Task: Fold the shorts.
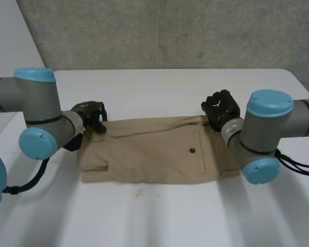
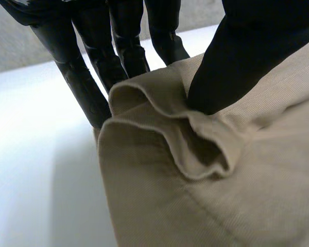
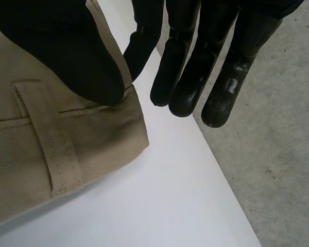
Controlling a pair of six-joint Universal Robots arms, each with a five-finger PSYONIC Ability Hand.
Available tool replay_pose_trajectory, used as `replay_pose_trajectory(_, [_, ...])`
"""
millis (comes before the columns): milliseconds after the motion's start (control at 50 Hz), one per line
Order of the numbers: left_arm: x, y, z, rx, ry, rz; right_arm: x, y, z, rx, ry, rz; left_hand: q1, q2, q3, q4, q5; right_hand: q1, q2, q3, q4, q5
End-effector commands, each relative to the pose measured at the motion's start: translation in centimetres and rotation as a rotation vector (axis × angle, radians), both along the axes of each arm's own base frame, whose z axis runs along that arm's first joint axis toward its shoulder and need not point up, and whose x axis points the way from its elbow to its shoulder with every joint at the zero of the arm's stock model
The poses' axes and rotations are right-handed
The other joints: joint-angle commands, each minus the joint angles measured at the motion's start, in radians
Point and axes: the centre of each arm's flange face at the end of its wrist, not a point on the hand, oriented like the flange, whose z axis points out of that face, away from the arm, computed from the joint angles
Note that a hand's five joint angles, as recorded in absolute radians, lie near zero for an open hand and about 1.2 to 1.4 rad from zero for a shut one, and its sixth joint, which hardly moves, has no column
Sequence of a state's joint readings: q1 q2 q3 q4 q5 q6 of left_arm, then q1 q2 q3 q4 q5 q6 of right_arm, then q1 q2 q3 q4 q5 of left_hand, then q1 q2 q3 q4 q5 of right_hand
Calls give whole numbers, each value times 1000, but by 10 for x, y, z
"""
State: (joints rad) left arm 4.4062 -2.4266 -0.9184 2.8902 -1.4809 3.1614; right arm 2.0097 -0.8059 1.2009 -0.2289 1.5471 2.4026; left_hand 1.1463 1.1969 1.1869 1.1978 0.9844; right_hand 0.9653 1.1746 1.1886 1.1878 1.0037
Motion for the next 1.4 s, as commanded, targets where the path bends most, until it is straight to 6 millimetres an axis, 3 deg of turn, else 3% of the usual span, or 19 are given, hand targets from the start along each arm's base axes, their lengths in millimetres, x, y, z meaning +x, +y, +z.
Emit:
replay_pose_trajectory(20, [-7,-7,-8,-70,17,-6,9,-11,-23,-36,-8,0,250,199,209,198,237,431,222,208,208,218])
replay_pose_trajectory(40, [-9,-7,-9,-72,18,-9,10,-12,-25,-40,-10,0,111,60,70,59,98,431,222,208,208,218])
replay_pose_trajectory(60, [-13,-4,-9,-80,20,-21,13,-11,-27,-49,-16,6,-332,-383,-373,-384,-345,-196,-405,-419,-418,-409])
replay_pose_trajectory(80, [-15,-3,-9,-84,20,-25,14,-11,-27,-55,-21,7,-517,-568,-558,-568,-530,-501,-711,-725,-724,-714])
replay_pose_trajectory(100, [-16,-1,-9,-83,18,-29,16,-10,-27,-62,-24,12,-565,-616,-606,-617,-578,-791,-1000,-1014,-1013,-1004])
replay_pose_trajectory(180, [-21,14,-3,-97,-31,-80,16,-4,-4,-94,-67,9,-794,-845,-835,-846,-807,-791,-1000,-1014,-1013,-1004])
replay_pose_trajectory(260, [-22,28,6,-134,-103,-133,11,5,9,-66,-98,9,-810,-860,-850,-861,-822,-791,-1000,-1014,-1013,-1004])
replay_pose_trajectory(380, [-24,25,-4,-203,-195,-177,6,15,6,12,-77,12,-809,-860,-850,-861,-822,-791,-1000,-1014,-1013,-1004])
replay_pose_trajectory(620, [-29,-12,-30,-314,-241,-164,6,18,-8,59,-58,22,-792,-843,-832,-843,-805,-791,-1000,-1014,-1013,-1004])
replay_pose_trajectory(700, [-31,-25,-26,-359,-231,-146,5,18,-10,64,-55,19,-789,-840,-830,-840,-802,-791,-1000,-1014,-1013,-1004])
replay_pose_trajectory(820, [-15,-65,-9,-500,-219,-17,4,20,-10,71,-54,15,-789,-840,-830,-840,-802,-791,-1000,-1014,-1013,-1004])
replay_pose_trajectory(920, [-18,-74,-10,-536,-220,-10,0,24,-6,80,-59,5,-809,-860,-850,-861,-822,-791,-1000,-1014,-1013,-1004])
replay_pose_trajectory(1020, [-26,-52,-12,-468,-220,-54,-7,33,14,82,-112,-7,-912,-963,-953,-964,-925,-791,-1000,-1014,-1013,-1004])
replay_pose_trajectory(1060, [-30,-32,10,-464,-209,-80,-11,42,24,92,-144,-6,-921,-972,-962,-973,-934,-791,-1000,-1014,-1013,-1004])
replay_pose_trajectory(1120, [-29,-2,28,-435,-200,-109,-19,52,31,132,-169,-19,-918,-969,-959,-970,-931,-791,-1000,-1014,-1013,-1004])
replay_pose_trajectory(1260, [-18,62,22,-292,-229,-168,-54,65,10,353,-143,-98,-898,-948,-938,-949,-910,-693,-902,-916,-915,-906])
replay_pose_trajectory(1340, [-8,90,5,-183,-267,-194,-62,74,-4,421,-133,-98,-892,-942,-932,-943,-904,-663,-872,-886,-886,-876])
replay_pose_trajectory(1400, [-4,98,-4,-142,-282,-201,-66,73,-9,416,-141,-101,-892,-942,-932,-943,-904,-651,-861,-875,-874,-864])
